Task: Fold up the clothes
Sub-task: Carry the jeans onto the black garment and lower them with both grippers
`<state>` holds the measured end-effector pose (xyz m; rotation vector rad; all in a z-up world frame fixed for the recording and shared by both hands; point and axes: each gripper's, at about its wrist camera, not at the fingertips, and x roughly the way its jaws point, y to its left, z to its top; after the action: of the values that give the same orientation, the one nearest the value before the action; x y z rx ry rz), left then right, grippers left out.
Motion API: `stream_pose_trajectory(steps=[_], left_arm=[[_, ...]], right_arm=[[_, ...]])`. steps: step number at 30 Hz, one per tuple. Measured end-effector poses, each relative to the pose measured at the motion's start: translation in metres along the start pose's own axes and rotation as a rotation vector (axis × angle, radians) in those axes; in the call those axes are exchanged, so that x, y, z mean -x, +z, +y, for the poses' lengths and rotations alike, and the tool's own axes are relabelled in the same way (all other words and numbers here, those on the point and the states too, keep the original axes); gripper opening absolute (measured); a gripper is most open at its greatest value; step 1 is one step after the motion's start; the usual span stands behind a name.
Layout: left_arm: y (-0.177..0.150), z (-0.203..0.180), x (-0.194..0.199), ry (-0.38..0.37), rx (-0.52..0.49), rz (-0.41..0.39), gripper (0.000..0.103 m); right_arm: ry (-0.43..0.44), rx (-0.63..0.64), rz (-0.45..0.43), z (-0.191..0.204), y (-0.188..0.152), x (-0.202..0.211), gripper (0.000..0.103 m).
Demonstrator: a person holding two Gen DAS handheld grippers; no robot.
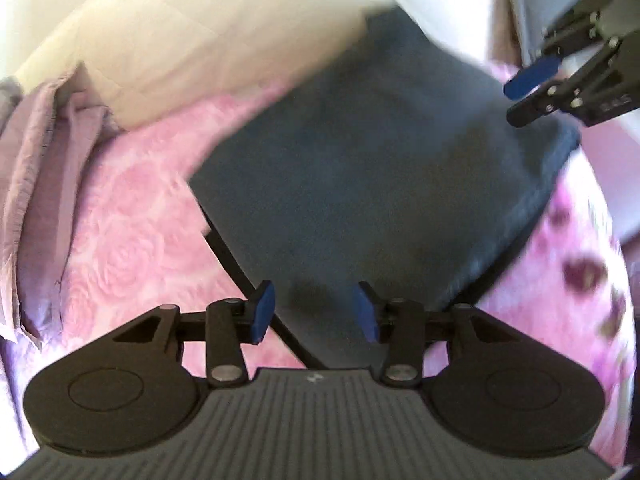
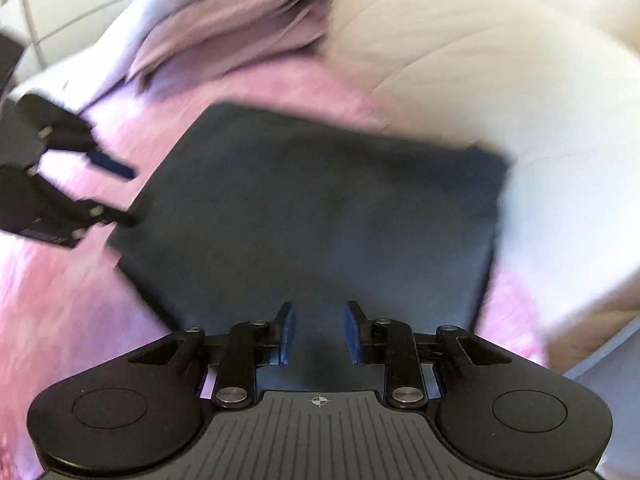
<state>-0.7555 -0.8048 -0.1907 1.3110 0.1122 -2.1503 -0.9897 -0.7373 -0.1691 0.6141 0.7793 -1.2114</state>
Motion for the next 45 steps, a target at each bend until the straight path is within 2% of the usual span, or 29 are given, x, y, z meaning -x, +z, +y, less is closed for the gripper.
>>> stream_pose_trajectory(steps=[4, 10, 13, 16, 18, 20, 22, 25, 27, 32, 34, 37, 41, 45], left_arm=[[0.024, 0.028, -0.019, 0.022, 0.078, -0.02, 0.036], [0.045, 0.039, -0.065, 0.048, 0.067, 0.017, 0.037], [0.045, 0.039, -0.073, 0.057, 0.066, 0.017, 0.038], [0.046, 0.041, -0.073, 0.053, 0.084, 0.026, 0.038], [0.046, 0.043, -0.07, 0.049, 0.093, 0.029, 0.038], [0.044, 0.047, -0.062, 0.047, 0.12, 0.018, 0.038], [0.043, 0.051, -0.053, 0.044, 0.148, 0.008, 0.037], [0.036, 0.056, -0.049, 0.044, 0.187, 0.009, 0.037], [0.035, 0.056, -0.061, 0.045, 0.168, 0.039, 0.038], [0.041, 0.054, -0.087, 0.048, 0.08, 0.073, 0.042], [0.04, 0.055, -0.078, 0.045, 0.063, 0.074, 0.042], [0.033, 0.055, -0.049, 0.062, 0.085, 0.073, 0.036], [0.011, 0.039, -0.003, 0.002, 0.179, 0.028, 0.036], [-0.01, 0.006, -0.013, -0.035, 0.17, 0.095, 0.037]], right_arm=[[-0.079, -0.045, -0.067, -0.047, 0.031, -0.007, 0.027], [-0.158, -0.089, -0.1, -0.101, 0.076, -0.08, 0.027], [-0.072, -0.199, -0.018, -0.127, 0.073, -0.115, 0.027], [-0.003, -0.3, 0.014, -0.149, 0.084, -0.123, 0.027], [0.01, -0.305, 0.035, -0.154, 0.088, -0.117, 0.027], [-0.015, -0.268, 0.025, -0.147, 0.09, -0.103, 0.027], [-0.046, -0.251, -0.026, -0.129, 0.088, -0.082, 0.027], [-0.026, -0.253, -0.094, -0.098, 0.061, -0.037, 0.028], [-0.015, -0.239, -0.099, -0.076, 0.041, -0.021, 0.03], [-0.001, -0.295, 0.026, -0.05, -0.013, -0.01, 0.033], [-0.003, -0.281, 0.011, -0.044, -0.023, 0.004, 0.033], [-0.011, -0.217, -0.017, -0.032, -0.029, 0.03, 0.033], [0.014, -0.188, -0.022, -0.009, -0.039, 0.047, 0.033], [0.013, -0.237, 0.05, -0.004, -0.054, 0.028, 0.033]])
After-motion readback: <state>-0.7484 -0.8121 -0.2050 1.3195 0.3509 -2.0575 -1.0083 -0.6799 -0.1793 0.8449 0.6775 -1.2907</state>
